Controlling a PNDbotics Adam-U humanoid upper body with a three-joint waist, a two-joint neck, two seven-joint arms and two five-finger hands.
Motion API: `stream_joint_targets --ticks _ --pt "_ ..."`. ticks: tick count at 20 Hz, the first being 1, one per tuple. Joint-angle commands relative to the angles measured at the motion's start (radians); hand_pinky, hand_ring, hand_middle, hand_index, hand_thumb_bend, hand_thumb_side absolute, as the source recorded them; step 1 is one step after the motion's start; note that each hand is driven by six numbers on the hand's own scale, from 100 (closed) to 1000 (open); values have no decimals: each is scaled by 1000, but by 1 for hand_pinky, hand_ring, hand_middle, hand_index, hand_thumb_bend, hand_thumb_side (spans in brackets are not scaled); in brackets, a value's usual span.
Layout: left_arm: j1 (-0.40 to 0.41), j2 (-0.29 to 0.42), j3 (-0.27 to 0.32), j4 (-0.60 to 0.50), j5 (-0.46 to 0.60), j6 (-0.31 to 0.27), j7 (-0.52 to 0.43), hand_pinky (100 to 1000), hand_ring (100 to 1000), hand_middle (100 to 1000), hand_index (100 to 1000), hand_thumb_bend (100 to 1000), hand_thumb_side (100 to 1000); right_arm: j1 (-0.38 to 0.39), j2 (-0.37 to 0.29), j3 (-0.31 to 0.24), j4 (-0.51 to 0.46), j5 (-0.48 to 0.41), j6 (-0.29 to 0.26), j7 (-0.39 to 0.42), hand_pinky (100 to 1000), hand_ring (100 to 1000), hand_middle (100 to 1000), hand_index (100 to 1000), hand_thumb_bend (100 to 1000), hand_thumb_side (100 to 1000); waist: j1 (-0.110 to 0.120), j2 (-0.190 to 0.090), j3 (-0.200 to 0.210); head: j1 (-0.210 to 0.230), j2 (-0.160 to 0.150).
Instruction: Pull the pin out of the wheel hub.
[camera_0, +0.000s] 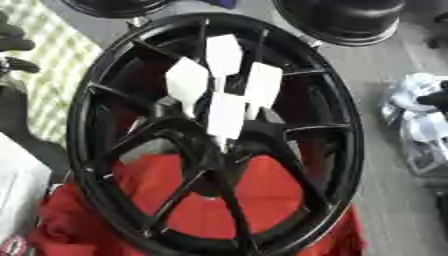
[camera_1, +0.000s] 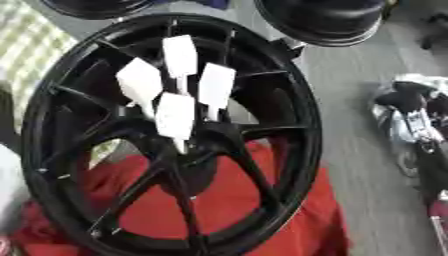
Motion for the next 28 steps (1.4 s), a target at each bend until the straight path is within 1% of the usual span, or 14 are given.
stream_joint_targets --ticks 1,3,5,6,9,11,14,18,20,22,26,28 --pt "-11 17 5 -20 1 -1 -3 583 692 637 775 100 717 1 -33 -4 -22 6 -8 4 973 744 618 750 100 523 1 -13 0 -5 -9" --pt "-11 19 5 -20 -1 0 -3 583 693 637 775 100 717 4 -61 2 -22 26 -22 25 967 748 623 753 100 530 -1 -11 0 -4 -6" --pt "-11 21 4 -20 -2 0 -4 583 693 637 775 100 717 7 -95 8 -22 49 -46 49 965 749 624 753 100 516 -3 -11 -1 -4 -4" --pt "-11 23 3 -20 -2 0 -5 583 692 637 775 100 717 8 -113 15 -22 61 -60 60 953 751 627 754 100 447 -6 -11 -1 -5 -4" --pt "-12 31 0 -20 -4 1 -8 583 692 637 775 100 716 9 -177 40 -22 102 -103 100 933 755 635 755 100 415 -14 -12 1 -6 -4" --pt "-11 37 -2 -20 -5 1 -9 583 692 636 774 100 715 9 -222 61 -22 130 -130 128 922 759 643 757 100 325 -20 -13 3 -7 -1" --pt "-10 45 -6 -20 -7 4 -14 583 692 636 773 100 717 19 -297 79 -22 176 -177 174 908 764 653 757 100 237 -28 -16 7 -9 4" --pt "-9 53 -10 -20 -9 6 -20 583 693 637 774 100 716 22 -400 82 -22 239 -232 237 894 766 661 758 100 201 -36 -19 8 -11 5" --pt "-9 57 -12 -20 -9 6 -22 583 693 637 774 100 715 3 -447 86 -22 269 -232 261 890 767 663 758 100 198 -39 -21 7 -12 8" --pt "-8 59 -13 -20 -9 7 -23 583 694 638 774 100 716 -26 -494 97 -22 298 -218 266 885 768 666 758 100 198 -41 -22 7 -14 11" --pt "-7 62 -17 -20 -10 9 -27 583 694 638 774 100 716 -106 -587 136 -22 354 -172 242 883 772 673 761 100 200 -44 -24 11 -21 14" --pt "-7 62 -17 -20 -10 9 -28 583 694 638 774 100 716 -144 -634 151 -22 358 -149 222 883 772 673 761 100 199 -44 -24 12 -23 15"
